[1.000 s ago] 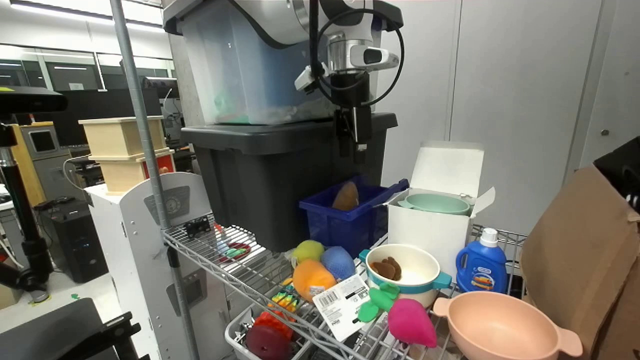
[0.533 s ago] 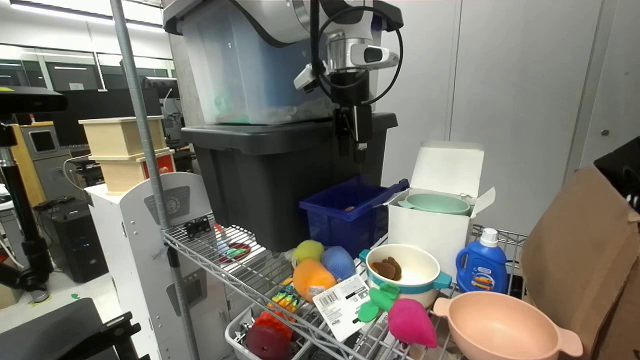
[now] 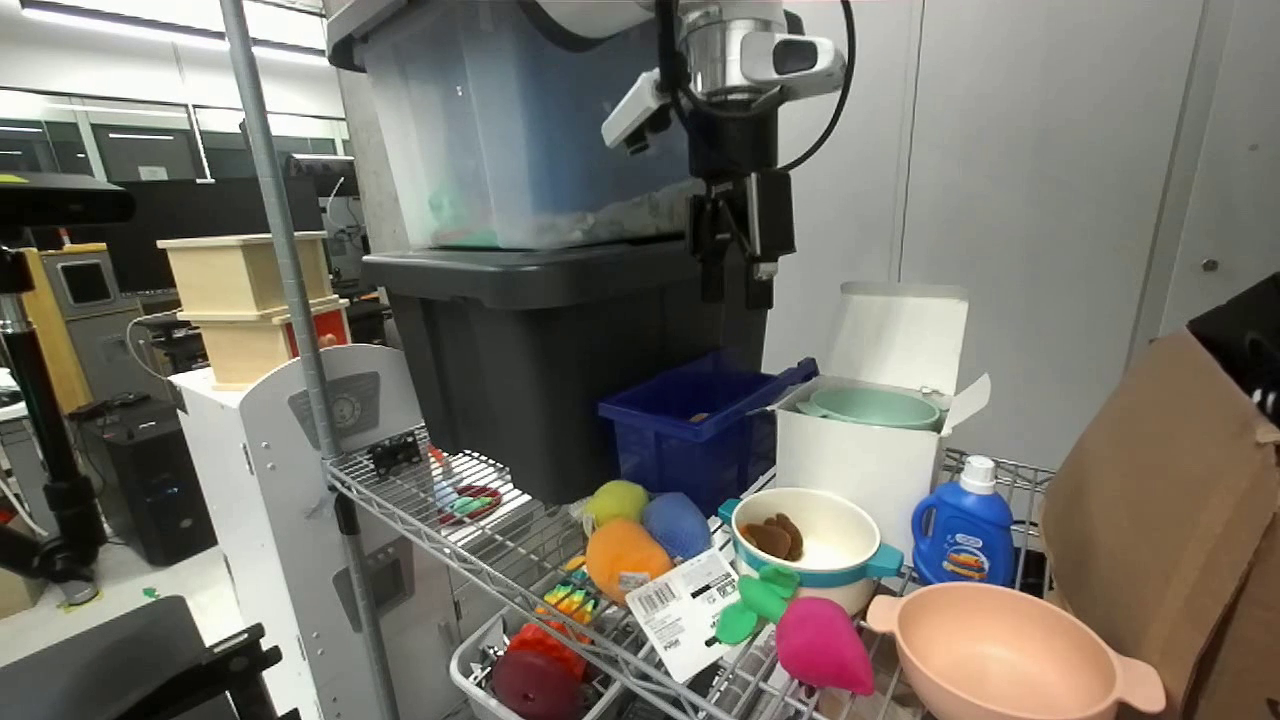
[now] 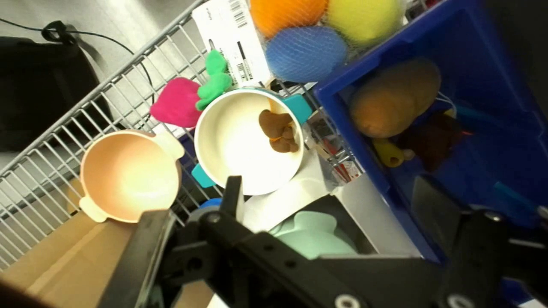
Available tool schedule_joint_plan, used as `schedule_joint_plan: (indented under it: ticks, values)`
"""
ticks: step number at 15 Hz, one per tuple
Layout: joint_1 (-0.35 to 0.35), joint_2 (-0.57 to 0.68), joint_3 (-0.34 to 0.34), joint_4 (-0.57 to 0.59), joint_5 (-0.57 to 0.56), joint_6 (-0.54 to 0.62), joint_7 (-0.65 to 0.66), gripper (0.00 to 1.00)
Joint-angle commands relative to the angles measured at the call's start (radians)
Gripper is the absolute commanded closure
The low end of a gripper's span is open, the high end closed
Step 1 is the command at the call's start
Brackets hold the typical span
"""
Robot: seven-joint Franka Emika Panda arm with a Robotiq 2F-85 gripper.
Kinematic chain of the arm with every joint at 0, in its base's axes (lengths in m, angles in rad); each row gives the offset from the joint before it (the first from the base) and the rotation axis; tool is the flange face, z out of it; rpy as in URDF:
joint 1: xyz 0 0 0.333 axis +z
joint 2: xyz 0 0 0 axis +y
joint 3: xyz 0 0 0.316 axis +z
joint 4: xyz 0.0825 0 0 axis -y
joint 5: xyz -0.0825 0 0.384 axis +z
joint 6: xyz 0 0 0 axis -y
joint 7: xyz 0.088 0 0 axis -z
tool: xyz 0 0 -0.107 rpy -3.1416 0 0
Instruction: Put the brown doll in the blue storage box
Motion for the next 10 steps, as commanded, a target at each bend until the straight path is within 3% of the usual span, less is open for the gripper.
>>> schedule_joint_plan:
  ticks: [1,10]
  values:
    - [-0.022,-0.182,-0.015,-0.240,-0.016,0.064,-0.074,0.00]
    - [-0.032,-0.543,0.017,-0.696,-0.084,0.089,-0.250,0.00]
